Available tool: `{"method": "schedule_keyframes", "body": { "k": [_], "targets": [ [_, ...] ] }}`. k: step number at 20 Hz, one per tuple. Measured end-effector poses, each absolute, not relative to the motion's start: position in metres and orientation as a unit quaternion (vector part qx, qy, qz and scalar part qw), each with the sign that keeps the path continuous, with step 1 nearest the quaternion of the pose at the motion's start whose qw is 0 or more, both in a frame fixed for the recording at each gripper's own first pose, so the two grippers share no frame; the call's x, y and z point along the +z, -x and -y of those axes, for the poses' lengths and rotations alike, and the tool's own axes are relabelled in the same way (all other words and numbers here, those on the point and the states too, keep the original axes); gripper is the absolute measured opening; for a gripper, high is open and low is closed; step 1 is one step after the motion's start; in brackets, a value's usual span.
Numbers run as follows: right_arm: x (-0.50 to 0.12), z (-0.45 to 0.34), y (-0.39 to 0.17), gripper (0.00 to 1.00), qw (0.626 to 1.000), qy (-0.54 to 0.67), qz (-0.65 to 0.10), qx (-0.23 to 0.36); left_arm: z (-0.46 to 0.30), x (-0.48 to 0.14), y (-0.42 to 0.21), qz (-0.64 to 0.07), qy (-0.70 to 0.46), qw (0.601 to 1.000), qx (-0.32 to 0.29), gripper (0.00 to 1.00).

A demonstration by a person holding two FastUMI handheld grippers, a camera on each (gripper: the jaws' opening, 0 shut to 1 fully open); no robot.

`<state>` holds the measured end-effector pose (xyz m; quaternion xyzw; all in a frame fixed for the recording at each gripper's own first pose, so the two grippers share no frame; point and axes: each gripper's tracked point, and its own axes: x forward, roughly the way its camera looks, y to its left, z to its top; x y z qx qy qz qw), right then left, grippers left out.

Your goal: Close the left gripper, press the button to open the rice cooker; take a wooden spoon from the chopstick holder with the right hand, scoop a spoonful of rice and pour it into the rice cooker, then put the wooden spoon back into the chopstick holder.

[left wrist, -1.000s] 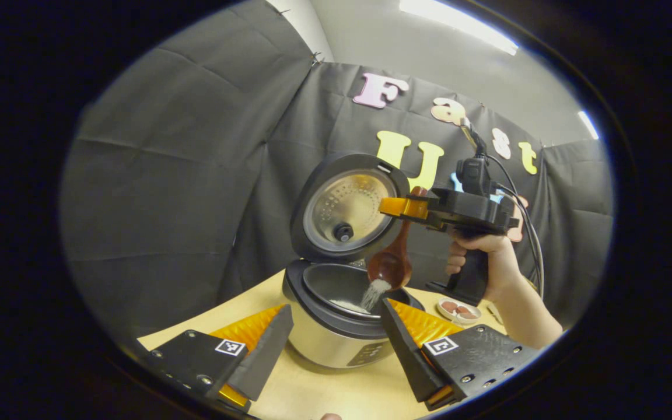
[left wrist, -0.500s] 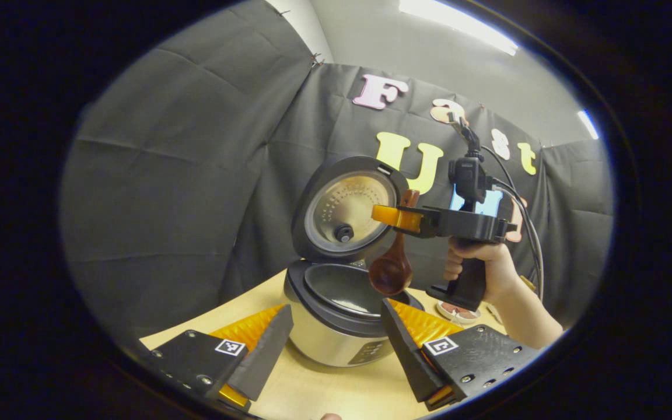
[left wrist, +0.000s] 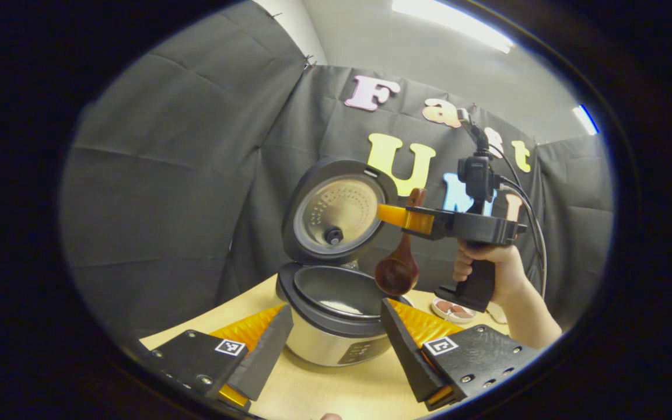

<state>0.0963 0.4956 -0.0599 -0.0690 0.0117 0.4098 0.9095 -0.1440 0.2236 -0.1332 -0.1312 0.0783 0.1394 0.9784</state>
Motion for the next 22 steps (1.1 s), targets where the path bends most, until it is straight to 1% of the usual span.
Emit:
{"method": "schedule_keyframes", "body": {
  "k": [1, 4, 7, 9, 10, 11, 12, 16, 18, 22],
  "targets": [
    [-0.053, -0.489, -0.092, 0.21, 0.909, 0.059, -0.01, 0.412, -0.22, -0.131, 0.144, -0.077, 0.129, 0.979, 0.138, 0.94],
    [-0.042, -0.463, -0.086, 0.22, 0.91, 0.031, -0.011, 0.414, -0.209, -0.121, 0.139, -0.069, 0.121, 0.981, 0.133, 0.94],
    [-0.029, -0.423, -0.085, 0.22, 0.917, 0.011, -0.006, 0.399, -0.201, -0.114, 0.134, -0.061, 0.111, 0.983, 0.13, 0.95],
    [-0.019, -0.392, -0.086, 0.22, 0.928, 0.011, 0.009, 0.372, -0.195, -0.114, 0.129, -0.063, 0.11, 0.984, 0.124, 0.95],
    [-0.016, -0.374, -0.088, 0.2, 0.935, 0.009, 0.011, 0.355, -0.19, -0.114, 0.126, -0.063, 0.112, 0.984, 0.12, 0.94],
    [-0.017, -0.359, -0.09, 0.22, 0.94, 0.005, 0.011, 0.341, -0.185, -0.114, 0.122, -0.064, 0.114, 0.985, 0.115, 0.94],
    [-0.015, -0.343, -0.088, 0.21, 0.943, 0.002, 0.014, 0.332, -0.18, -0.114, 0.12, -0.065, 0.117, 0.985, 0.11, 0.94],
    [-0.013, -0.279, -0.085, 0.22, 0.957, -0.006, 0.014, 0.288, -0.163, -0.118, 0.106, -0.069, 0.115, 0.987, 0.092, 0.94],
    [-0.018, -0.246, -0.082, 0.2, 0.964, -0.01, 0.012, 0.264, -0.157, -0.116, 0.103, -0.068, 0.111, 0.987, 0.09, 0.94],
    [-0.029, -0.172, -0.086, 0.22, 0.981, -0.012, 0.01, 0.191, -0.147, -0.113, 0.098, -0.066, 0.113, 0.988, 0.082, 0.95]
  ]
}}
